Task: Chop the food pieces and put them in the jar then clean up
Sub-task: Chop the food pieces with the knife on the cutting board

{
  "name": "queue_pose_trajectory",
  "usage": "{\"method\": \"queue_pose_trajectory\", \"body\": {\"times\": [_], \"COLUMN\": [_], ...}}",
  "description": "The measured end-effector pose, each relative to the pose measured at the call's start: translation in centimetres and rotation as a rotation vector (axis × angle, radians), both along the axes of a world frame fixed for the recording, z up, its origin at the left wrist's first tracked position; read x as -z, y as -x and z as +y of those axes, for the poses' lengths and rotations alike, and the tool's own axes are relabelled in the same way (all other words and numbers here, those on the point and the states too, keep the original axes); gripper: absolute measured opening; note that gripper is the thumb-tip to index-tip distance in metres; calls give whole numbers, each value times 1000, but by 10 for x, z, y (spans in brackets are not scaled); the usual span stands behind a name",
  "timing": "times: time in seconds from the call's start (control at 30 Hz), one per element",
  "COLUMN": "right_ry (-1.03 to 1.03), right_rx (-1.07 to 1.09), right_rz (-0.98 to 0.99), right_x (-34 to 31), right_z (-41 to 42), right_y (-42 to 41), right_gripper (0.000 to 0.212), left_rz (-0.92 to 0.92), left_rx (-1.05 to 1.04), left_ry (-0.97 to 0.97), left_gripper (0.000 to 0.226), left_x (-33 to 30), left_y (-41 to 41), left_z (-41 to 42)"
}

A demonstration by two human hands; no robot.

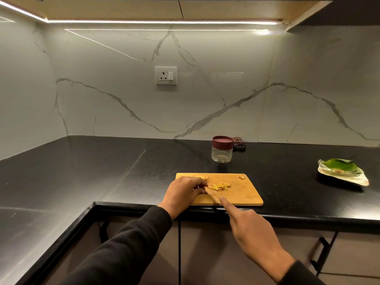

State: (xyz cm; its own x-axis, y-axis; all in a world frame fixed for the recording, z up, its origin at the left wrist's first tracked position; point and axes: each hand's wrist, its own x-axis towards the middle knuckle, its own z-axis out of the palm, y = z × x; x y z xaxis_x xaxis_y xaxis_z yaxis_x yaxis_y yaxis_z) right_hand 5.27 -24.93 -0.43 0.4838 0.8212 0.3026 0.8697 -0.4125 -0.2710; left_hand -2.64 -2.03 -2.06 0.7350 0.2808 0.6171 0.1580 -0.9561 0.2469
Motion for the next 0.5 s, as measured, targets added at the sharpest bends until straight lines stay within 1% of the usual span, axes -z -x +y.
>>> {"method": "queue_pose_trajectory", "body": {"times": [0.2,0.5], "right_ry": [-8,5], "right_rx": [-1,2], "right_rz": [52,56], "right_x": [-3,2], "right_z": [7,8], "right_y": [5,10], "right_gripper": [57,55], "left_rz": [-4,-12], "left_rx": [-16,-11], "left_ry": [25,98], "left_gripper": [34,39], "left_x": [0,0], "left_y": [0,-1], "left_z": [-2,-1]}}
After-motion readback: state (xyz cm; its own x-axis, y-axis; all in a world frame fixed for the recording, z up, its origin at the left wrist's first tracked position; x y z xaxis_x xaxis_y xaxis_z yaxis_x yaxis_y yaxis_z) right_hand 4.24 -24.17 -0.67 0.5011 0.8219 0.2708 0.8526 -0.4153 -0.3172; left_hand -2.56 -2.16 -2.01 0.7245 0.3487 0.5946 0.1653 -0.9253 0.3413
